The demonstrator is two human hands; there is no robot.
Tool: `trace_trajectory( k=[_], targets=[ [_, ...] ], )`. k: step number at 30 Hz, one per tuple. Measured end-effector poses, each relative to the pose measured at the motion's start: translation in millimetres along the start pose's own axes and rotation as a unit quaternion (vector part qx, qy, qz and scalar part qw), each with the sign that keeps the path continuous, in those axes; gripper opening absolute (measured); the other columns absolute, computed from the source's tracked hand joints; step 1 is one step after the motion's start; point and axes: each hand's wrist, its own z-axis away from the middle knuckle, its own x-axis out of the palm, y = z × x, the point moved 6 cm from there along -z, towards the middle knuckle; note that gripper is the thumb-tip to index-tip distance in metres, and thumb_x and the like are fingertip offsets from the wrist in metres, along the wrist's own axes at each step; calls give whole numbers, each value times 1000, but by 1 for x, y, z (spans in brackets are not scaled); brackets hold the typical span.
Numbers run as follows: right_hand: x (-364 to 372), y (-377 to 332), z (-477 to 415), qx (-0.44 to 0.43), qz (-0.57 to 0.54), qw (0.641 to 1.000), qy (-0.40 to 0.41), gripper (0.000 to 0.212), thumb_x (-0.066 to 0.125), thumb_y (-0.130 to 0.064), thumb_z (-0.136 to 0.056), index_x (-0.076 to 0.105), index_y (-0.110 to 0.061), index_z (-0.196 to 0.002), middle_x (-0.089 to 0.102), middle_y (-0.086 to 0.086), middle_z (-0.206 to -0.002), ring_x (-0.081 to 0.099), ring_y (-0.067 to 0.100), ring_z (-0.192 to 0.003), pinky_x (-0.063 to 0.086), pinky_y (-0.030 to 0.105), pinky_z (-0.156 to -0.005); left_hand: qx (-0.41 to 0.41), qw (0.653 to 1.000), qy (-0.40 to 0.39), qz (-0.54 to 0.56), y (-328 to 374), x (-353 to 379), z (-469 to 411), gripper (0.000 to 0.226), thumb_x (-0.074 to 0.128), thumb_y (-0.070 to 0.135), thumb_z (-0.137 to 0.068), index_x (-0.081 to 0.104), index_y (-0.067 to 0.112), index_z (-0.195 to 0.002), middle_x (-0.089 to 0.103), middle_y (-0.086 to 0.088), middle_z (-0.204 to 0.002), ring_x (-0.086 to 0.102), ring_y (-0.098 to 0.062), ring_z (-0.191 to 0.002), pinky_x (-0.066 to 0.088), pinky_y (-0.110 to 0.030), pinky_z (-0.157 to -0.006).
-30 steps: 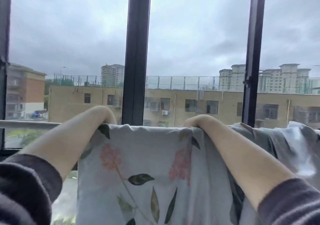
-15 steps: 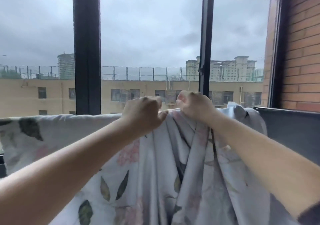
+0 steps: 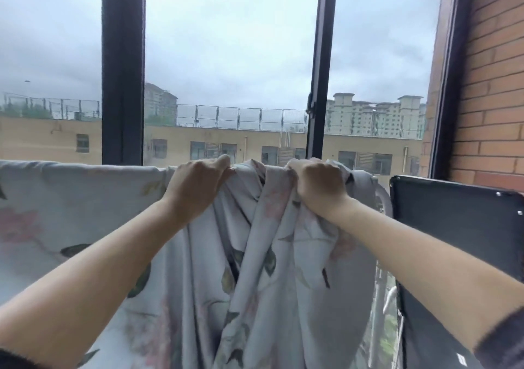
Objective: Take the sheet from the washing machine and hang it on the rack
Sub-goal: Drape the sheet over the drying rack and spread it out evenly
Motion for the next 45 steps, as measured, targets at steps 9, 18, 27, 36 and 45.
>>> trace_trajectory(
  k=[9,18,27,36,45],
  targets=[
    [13,40,-54,107,-182,977,-31,19,44,-23,-84,61,-28,-89,71,6,-93,65,30,-91,51,41,-81,-162,986,-24,-5,-64,-17,-7,23,47,24,-98,45,9,-81,64,-25,-72,61,-41,-68,46,-40,-61],
    [24,64,-78,166,-215,961,-44,26,48,-17,-90,68,-26,-103,68,7,-112,60,30,-106,41,33,-80,-360,915,-163,-86,-159,-43,8,21,51,21,-97,58,3,-86,64,-27,-104,57,-38,-102,40,-34,-77],
    [64,64,-63,140,-228,951,-152,20,50,-31,-85,68,-37,-93,71,-4,-102,63,25,-97,50,42,-89,-273,944,-126,-135,-120,-35,-4,13,55,26,-93,59,15,-87,69,-12,-93,62,-32,-87,43,-33,-69],
    [78,82,-64,152,-248,942,-167,26,46,-36,-69,60,-58,-72,71,-10,-93,63,21,-94,49,46,-91,11,999,-46,-17,21,11,-18,20,66,36,-86,62,16,-86,67,4,-78,59,-15,-63,50,-30,-58],
    [20,80,-73,208,-278,937,-44,23,49,-14,-88,70,-22,-93,69,3,-105,59,26,-103,44,28,-82,-97,994,13,-38,-37,-29,-60,13,56,19,-92,57,8,-86,62,-10,-69,56,-30,-61,41,-33,-57]
  ],
)
